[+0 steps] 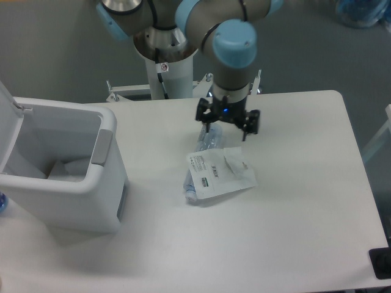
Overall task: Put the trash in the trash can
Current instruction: 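Move the open gripper over the white paper packet, then lower the gripper onto the paper packet and close on it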
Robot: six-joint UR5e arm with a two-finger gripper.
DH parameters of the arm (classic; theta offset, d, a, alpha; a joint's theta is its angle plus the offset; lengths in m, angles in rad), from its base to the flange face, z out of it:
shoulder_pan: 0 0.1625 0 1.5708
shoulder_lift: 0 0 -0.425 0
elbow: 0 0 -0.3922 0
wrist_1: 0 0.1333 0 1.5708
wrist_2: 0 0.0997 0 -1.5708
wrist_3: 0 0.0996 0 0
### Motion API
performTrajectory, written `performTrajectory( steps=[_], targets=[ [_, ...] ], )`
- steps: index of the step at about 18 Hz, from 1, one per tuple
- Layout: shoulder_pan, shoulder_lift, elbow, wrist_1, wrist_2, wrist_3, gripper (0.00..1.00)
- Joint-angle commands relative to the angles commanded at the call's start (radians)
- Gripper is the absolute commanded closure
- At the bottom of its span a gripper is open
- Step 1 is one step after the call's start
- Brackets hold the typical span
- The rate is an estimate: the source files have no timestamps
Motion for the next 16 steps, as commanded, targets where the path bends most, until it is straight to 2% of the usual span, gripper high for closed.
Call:
performTrajectory(
  steps=[8, 16],
  targets=[
    [-0.058, -0.038, -0.058, 0.055, 0.003, -0.028, 0.0],
    [-0.08, -0.094, -0.057, 0.087, 0.006, -0.028, 0.0]
  ],
)
